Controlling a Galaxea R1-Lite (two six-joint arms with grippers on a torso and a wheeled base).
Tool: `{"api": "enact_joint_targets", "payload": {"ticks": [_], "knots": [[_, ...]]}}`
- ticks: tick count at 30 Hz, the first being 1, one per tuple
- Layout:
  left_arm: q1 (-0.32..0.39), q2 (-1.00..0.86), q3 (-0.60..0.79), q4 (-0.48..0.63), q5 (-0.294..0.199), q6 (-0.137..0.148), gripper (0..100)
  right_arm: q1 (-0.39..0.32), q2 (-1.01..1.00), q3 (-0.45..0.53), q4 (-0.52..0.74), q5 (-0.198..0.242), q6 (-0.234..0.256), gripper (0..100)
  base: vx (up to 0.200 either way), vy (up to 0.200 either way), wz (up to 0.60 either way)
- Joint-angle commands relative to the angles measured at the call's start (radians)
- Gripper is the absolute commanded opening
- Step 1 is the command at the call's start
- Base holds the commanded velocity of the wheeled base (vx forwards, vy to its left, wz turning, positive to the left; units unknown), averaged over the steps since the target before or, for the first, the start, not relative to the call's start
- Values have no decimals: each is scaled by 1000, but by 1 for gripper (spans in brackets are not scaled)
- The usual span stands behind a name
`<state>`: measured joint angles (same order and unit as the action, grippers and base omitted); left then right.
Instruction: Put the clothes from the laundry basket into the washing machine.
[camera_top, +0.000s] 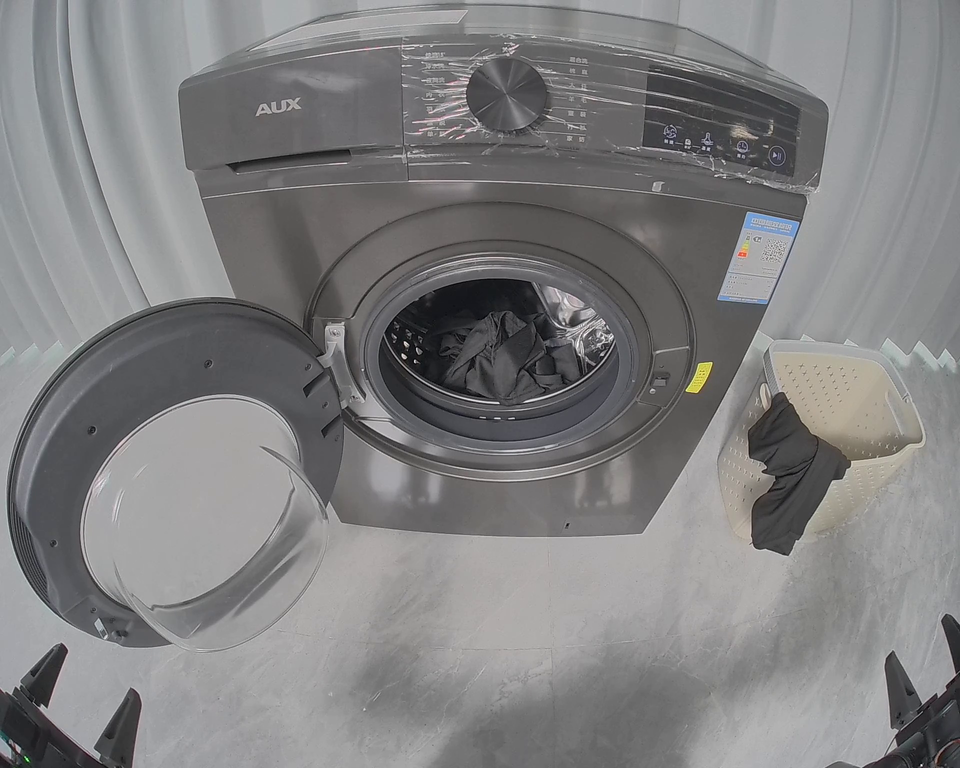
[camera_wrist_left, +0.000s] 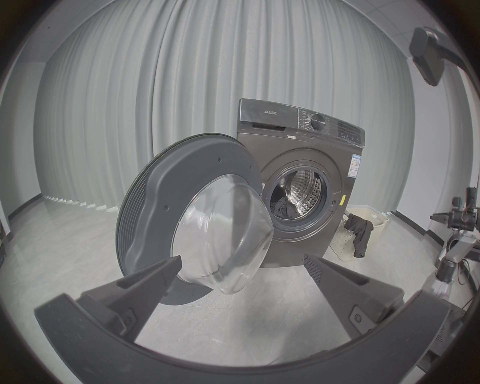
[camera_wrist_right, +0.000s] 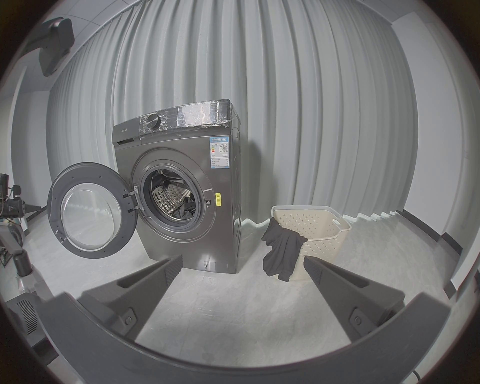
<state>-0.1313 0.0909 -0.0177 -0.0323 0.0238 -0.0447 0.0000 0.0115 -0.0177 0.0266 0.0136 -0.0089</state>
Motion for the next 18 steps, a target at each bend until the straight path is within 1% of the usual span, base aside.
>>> {"api": "enact_joint_targets", "payload": {"ticks": [1, 3, 4, 5, 6, 7, 8, 9, 14, 16, 18], "knots": [[4, 0, 18, 8, 5, -12, 100, 0, -4, 7, -1, 0, 0, 100, 0, 0, 0], [7, 1, 18, 8, 10, -12, 100, 0, -4, 7, -1, 0, 0, 100, 0, 0, 0], [42, 1, 18, 12, 10, -9, 100, 0, -4, 7, -1, 0, 0, 100, 0, 0, 0], [94, -10, 18, 14, 10, -1, 100, 0, -4, 7, -1, 0, 0, 100, 0, 0, 0], [133, -29, 18, 20, 2, 5, 100, 0, -4, 7, -1, 0, 0, 100, 0, 0, 0], [133, -29, 18, 20, 2, 5, 100, 0, -4, 7, -1, 0, 0, 100, 0, 0, 0], [154, -69, 18, 29, -7, 26, 100, 0, -4, 7, 1, 0, 0, 100, 0, 0, 0], [131, -91, 18, 34, -15, 48, 100, 0, -4, 7, -1, 0, 0, 100, 0, 0, 0], [127, -91, 18, 34, -13, 32, 100, 0, -4, 7, -1, 0, 0, 100, 0, 0, 0], [127, -91, 18, 32, -8, 22, 100, 0, -4, 7, -1, 0, 0, 100, 0, 0, 0], [127, -91, 18, 32, -12, 22, 100, 0, -4, 7, -1, 0, 0, 100, 0, 0, 0]]}}
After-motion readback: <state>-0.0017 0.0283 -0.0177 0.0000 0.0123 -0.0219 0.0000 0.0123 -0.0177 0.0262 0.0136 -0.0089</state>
